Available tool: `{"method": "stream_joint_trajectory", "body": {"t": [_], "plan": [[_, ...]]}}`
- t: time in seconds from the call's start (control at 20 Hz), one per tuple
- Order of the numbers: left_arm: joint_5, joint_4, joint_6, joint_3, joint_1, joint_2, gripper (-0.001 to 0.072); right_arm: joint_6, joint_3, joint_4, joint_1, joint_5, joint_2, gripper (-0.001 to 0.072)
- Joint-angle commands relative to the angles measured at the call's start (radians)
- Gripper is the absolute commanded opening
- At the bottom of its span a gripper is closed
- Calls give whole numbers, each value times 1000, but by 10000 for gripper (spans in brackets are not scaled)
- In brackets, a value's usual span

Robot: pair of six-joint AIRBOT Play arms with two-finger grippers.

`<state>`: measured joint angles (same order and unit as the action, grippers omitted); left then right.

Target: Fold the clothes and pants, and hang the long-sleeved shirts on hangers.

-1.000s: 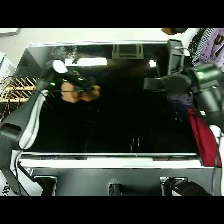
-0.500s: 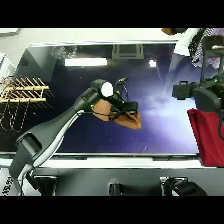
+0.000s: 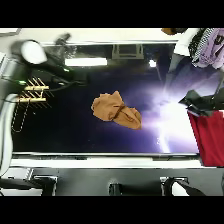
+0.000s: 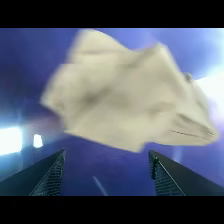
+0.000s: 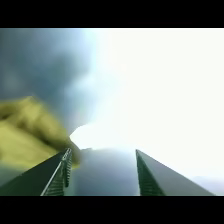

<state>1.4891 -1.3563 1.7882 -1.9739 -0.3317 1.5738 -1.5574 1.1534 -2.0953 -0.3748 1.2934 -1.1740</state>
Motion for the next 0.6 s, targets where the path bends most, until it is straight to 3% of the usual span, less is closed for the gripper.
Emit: {"method": "stream_joint_trajectory", "body": {"t": [0.0, 0.1, 0.15, 0.4, 0.55], "plan": [[41, -32, -42, 0, 135, -50, 591, -278, -141, -354, -47, 43, -161, 501], [40, -32, -42, 0, 172, -47, 591, -332, -175, -352, 44, 12, -242, 512], [40, -32, -42, 0, 183, -46, 591, -345, -175, -350, 91, -14, -279, 552], [38, -36, -42, 0, 194, -46, 591, -351, -175, -354, 251, -180, -397, 550], [43, -35, 13, 3, 194, -46, 617, -351, -175, -355, 288, -229, -430, 548]]}}
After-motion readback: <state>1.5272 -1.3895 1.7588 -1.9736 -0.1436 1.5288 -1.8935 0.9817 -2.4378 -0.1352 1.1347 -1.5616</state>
